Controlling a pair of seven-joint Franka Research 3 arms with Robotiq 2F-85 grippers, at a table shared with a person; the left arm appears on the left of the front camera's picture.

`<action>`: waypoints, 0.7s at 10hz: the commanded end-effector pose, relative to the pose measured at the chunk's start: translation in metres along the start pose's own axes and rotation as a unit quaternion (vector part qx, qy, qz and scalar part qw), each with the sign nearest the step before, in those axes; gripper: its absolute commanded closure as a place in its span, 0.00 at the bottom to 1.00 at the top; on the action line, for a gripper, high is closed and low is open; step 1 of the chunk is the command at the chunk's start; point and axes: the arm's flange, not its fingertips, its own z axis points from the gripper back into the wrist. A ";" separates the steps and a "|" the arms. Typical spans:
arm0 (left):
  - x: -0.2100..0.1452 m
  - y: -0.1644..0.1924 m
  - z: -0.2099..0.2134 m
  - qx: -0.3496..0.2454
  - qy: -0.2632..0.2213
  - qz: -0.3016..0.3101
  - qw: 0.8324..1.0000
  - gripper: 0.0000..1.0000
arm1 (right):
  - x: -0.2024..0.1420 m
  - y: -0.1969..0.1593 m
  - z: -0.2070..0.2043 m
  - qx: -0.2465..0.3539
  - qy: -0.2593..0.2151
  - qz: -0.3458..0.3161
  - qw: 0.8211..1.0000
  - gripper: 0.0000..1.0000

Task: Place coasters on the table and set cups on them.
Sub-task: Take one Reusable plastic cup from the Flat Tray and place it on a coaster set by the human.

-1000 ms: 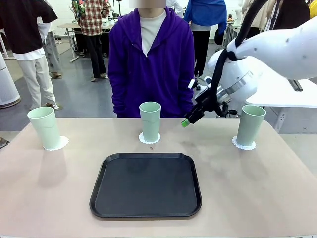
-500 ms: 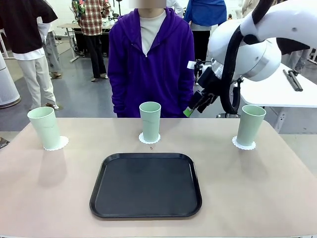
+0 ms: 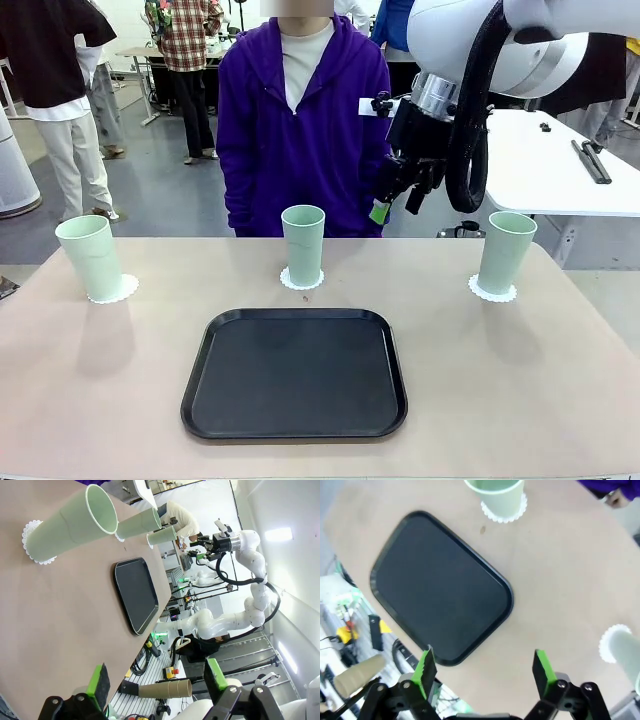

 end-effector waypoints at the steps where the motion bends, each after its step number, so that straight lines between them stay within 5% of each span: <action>1: 0.000 -0.003 0.001 0.006 0.000 0.002 1.000 0.00 | -0.003 -0.006 -0.008 -0.002 -0.013 0.002 1.000 0.00; 7: 0.000 -0.003 0.001 0.006 0.000 0.002 1.000 0.00 | -0.003 -0.006 -0.008 -0.002 -0.013 0.002 1.000 0.00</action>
